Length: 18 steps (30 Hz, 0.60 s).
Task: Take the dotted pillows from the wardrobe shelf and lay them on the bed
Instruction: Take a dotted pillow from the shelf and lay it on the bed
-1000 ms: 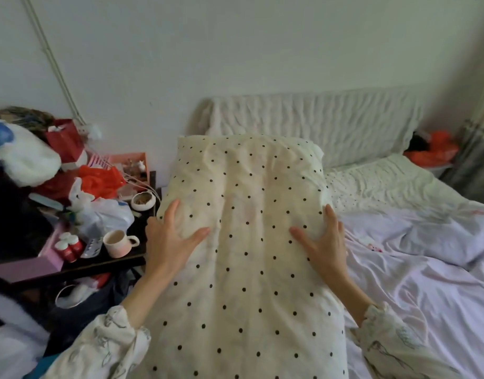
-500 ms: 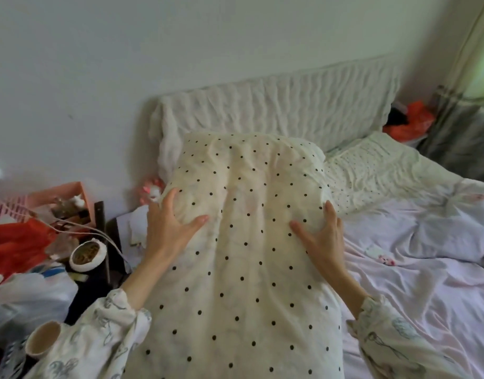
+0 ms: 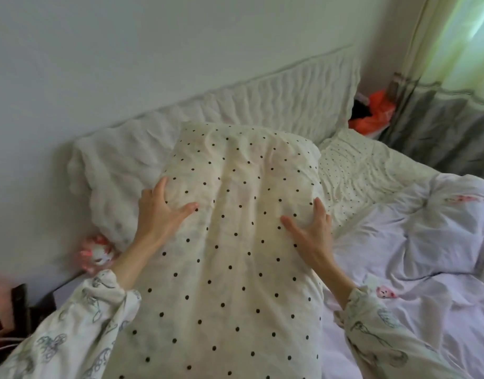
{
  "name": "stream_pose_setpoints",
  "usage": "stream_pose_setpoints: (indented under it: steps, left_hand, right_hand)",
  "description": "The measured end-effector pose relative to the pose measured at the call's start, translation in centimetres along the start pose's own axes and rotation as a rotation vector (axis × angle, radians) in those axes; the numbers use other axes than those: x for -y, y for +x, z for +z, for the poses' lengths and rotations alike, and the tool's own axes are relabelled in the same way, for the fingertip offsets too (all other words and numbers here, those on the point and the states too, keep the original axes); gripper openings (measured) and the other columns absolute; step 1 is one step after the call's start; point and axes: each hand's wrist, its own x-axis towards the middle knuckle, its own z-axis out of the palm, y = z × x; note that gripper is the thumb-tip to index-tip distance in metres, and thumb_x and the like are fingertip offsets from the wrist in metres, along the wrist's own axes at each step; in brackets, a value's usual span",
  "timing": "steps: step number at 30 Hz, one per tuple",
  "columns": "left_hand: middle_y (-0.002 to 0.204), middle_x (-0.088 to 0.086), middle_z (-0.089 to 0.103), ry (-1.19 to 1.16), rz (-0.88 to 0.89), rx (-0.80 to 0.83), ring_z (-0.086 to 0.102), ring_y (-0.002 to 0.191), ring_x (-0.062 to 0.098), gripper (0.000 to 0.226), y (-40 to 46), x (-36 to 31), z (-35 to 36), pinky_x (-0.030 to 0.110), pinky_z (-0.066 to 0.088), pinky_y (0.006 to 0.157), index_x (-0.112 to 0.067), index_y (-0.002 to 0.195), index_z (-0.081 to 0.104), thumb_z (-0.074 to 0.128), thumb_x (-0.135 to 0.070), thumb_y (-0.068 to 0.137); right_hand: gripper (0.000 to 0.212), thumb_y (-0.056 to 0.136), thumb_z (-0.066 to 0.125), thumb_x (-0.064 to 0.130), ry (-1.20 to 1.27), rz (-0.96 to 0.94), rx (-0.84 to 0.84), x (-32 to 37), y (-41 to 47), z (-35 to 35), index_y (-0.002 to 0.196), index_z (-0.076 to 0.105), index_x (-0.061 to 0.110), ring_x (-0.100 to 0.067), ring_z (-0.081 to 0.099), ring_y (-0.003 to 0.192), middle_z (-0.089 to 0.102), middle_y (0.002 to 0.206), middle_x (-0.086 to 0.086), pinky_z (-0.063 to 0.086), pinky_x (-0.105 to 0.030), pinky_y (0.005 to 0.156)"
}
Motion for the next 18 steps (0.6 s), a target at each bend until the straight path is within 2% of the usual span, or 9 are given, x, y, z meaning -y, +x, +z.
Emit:
stream_pose_setpoints:
  steps: [3,7,13,18]
  left_hand:
    - [0.112,0.001,0.034,0.005,0.024,0.062,0.041,0.112,0.022,0.093,3.7,0.5,2.2,0.028,0.034,0.093,-0.028,0.139,0.028,0.076,-0.051,0.062]
    - [0.109,0.003,0.037,0.033,0.064,0.142,0.042,0.11,0.026,0.096,9.2,1.5,5.9,0.039,0.04,0.096,-0.028,0.139,0.025,0.076,-0.053,0.061]
    - [0.111,0.002,0.038,0.055,0.088,0.29,0.039,0.114,0.028,0.099,18.1,4.2,12.2,0.039,0.038,0.093,-0.033,0.14,0.019,0.074,-0.057,0.061]
    - [0.133,0.01,0.042,0.086,0.105,0.451,0.041,0.122,0.029,0.102,26.0,6.8,17.9,0.047,0.041,0.098,-0.037,0.14,0.017,0.075,-0.06,0.058]
  right_hand:
    - [0.093,0.073,0.07,0.046,-0.011,0.054,-0.01,-1.3,2.1,1.3,0.145,0.016,0.021,-0.013,0.035,0.116,0.033,0.141,-0.008,0.025,-0.026,0.09]
    - [0.093,0.075,0.07,0.042,-0.028,0.166,-0.03,-3.0,5.0,3.6,0.146,0.014,0.019,-0.022,0.034,0.127,0.032,0.141,-0.009,0.025,-0.025,0.092]
    - [0.093,0.074,0.07,0.043,-0.084,0.309,-0.085,-4.4,10.4,7.5,0.145,0.014,0.021,-0.025,0.036,0.127,0.032,0.141,-0.009,0.032,-0.037,0.099]
    - [0.094,0.073,0.072,0.043,-0.108,0.432,-0.15,-6.8,14.4,11.7,0.145,0.017,0.019,-0.024,0.032,0.131,0.033,0.143,-0.01,0.028,-0.039,0.106]
